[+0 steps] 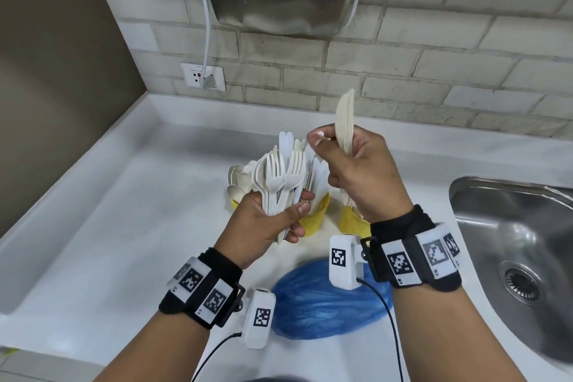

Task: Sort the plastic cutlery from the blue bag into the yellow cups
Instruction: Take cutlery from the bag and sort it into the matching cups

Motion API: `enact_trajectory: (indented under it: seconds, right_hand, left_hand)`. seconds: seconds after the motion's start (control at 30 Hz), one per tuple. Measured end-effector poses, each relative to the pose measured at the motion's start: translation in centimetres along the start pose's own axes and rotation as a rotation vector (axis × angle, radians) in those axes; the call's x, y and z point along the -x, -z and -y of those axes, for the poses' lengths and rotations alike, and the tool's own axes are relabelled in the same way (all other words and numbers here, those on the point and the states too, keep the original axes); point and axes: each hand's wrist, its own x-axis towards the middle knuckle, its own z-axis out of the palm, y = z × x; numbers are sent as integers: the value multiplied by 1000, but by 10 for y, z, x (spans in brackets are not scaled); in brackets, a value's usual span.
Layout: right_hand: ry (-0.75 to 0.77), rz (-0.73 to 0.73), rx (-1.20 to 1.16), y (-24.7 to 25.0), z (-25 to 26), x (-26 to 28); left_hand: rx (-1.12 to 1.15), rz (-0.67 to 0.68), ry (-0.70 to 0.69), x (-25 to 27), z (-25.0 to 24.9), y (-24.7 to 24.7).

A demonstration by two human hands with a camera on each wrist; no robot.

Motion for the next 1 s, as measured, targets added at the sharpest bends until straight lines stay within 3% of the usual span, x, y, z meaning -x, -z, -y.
enact_trajectory:
  seconds: [0.17, 0.37, 0.6, 1.0]
  right_hand:
    - [-17, -9, 0, 0, -4, 0]
    - [-22, 104, 35, 4, -3, 2]
    - [12, 96, 93, 8, -2, 2]
    - [-59, -91, -166, 3, 0, 2]
  left_hand:
    - [-18, 12, -2, 1, -1, 0]
    - [-27, 75, 30, 4, -7, 0]
    - [-18, 116, 42, 7, -9, -1]
    - [-30, 43, 21, 6, -6, 3]
